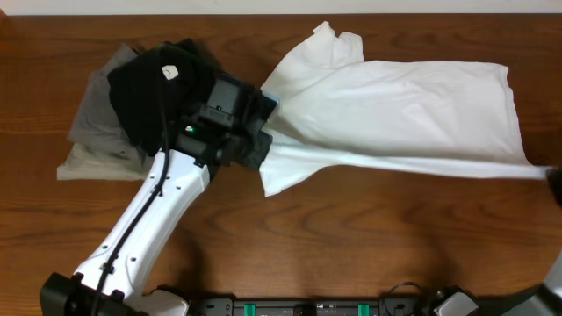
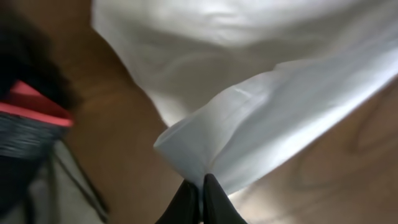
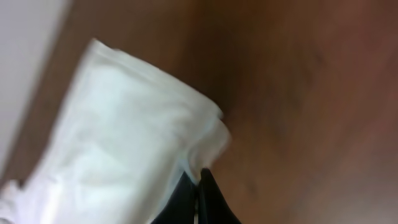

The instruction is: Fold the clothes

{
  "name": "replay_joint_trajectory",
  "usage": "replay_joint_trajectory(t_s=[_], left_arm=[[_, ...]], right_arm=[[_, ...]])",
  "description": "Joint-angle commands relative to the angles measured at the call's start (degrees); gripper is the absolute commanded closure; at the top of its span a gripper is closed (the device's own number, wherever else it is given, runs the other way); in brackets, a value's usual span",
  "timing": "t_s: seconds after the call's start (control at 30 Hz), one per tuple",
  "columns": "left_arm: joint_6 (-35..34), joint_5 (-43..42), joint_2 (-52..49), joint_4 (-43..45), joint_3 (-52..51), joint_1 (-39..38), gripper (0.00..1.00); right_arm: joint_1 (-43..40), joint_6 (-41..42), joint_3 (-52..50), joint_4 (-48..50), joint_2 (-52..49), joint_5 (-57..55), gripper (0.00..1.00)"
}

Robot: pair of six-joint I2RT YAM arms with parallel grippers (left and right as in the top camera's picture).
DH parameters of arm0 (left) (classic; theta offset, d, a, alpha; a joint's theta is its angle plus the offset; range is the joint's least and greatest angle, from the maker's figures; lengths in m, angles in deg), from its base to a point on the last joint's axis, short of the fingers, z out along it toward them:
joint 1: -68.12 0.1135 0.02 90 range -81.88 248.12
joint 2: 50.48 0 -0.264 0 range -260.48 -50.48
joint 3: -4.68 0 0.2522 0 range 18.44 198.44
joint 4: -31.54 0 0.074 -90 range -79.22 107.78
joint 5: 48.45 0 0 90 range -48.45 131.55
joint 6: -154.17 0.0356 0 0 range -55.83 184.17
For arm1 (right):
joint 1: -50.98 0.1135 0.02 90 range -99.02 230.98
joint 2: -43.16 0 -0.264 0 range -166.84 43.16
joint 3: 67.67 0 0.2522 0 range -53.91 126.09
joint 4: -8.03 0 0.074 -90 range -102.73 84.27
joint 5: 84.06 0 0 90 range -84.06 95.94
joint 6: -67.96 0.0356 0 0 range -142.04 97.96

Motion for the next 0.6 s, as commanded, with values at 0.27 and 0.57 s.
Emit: replay_joint_trajectory(t_s=[0.27, 0.57], left_arm=[[7.87, 2.01, -3.52, 13.09, 0.85, 1.16, 0.94], [11.93, 2.05, -10.97, 18.62, 0.85, 1.18, 0.94]], right_arm=[[7.78, -0.11, 0.57, 19.30, -14.10, 7.19, 0.99], [10.25, -0.39, 0.57, 30.12, -19.56, 6.88, 0.99]])
